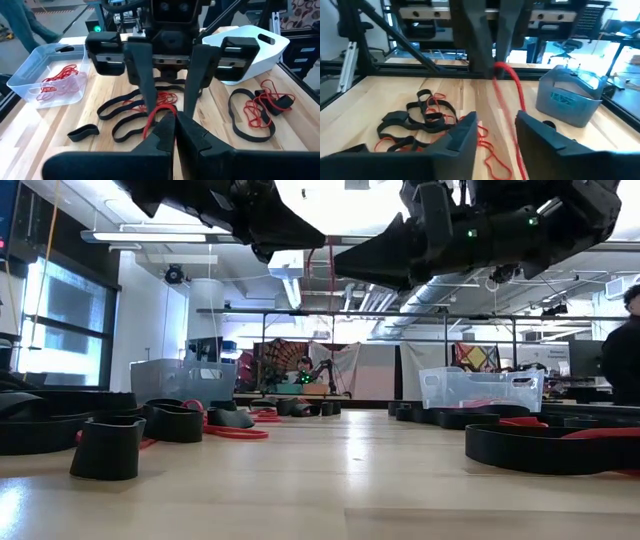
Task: Sort rubber bands into baskets
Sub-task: Put the red rubber band into the transparent bin
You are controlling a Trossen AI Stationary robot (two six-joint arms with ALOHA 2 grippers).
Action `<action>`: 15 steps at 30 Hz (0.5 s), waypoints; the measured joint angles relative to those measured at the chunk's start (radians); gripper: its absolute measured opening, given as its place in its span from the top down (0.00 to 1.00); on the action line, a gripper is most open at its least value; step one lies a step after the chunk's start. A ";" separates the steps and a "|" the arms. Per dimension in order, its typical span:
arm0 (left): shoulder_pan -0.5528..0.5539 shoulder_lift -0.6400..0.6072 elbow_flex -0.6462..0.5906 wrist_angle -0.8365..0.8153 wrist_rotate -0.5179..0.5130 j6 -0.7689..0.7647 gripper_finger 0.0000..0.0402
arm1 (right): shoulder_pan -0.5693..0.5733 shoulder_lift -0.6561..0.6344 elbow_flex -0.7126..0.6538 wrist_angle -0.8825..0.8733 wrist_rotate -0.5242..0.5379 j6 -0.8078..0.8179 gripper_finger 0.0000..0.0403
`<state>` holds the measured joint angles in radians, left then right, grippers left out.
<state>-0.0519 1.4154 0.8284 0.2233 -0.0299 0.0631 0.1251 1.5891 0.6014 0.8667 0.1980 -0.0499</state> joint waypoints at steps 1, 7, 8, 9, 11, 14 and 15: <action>-0.003 0.000 0.000 0.000 0.000 0.000 1.00 | 0.005 0.000 0.000 0.004 0.011 0.000 0.66; -0.022 0.000 0.000 0.011 0.000 0.000 1.00 | 0.014 0.000 0.003 0.019 0.046 0.002 0.60; -0.024 0.000 0.000 0.014 0.000 0.000 1.00 | 0.013 0.000 0.013 0.014 0.046 0.009 0.60; -0.025 0.000 0.000 0.016 0.000 0.000 1.00 | 0.011 0.000 0.028 0.006 0.046 0.018 0.60; -0.028 0.000 0.000 0.020 0.000 0.000 1.00 | 0.003 -0.001 0.062 -0.027 0.037 0.029 0.60; -0.028 0.000 0.000 0.033 -0.005 0.000 1.00 | -0.003 -0.001 0.122 -0.128 0.033 0.050 0.63; -0.028 0.000 0.000 0.031 -0.005 0.000 1.00 | -0.003 -0.001 0.142 -0.175 0.033 0.050 0.66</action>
<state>-0.0795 1.4155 0.8284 0.2546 -0.0345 0.0632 0.1223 1.5883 0.7433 0.6919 0.2310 -0.0002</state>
